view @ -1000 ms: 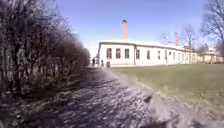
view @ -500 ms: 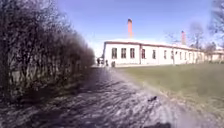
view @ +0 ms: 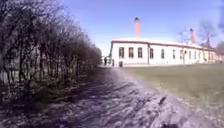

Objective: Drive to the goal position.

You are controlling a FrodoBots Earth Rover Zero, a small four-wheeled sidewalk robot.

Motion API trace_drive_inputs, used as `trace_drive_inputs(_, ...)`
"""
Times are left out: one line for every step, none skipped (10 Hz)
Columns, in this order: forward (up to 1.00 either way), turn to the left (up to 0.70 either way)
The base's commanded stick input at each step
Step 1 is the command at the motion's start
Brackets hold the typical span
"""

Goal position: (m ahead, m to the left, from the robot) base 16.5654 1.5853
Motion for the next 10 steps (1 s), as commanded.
trace_drive_inputs(0.85, 0.00)
trace_drive_inputs(0.85, 0.00)
trace_drive_inputs(0.85, 0.00)
trace_drive_inputs(0.85, 0.00)
trace_drive_inputs(0.85, 0.00)
trace_drive_inputs(0.85, 0.00)
trace_drive_inputs(0.85, 0.00)
trace_drive_inputs(0.85, 0.00)
trace_drive_inputs(0.85, 0.00)
trace_drive_inputs(0.85, 0.00)
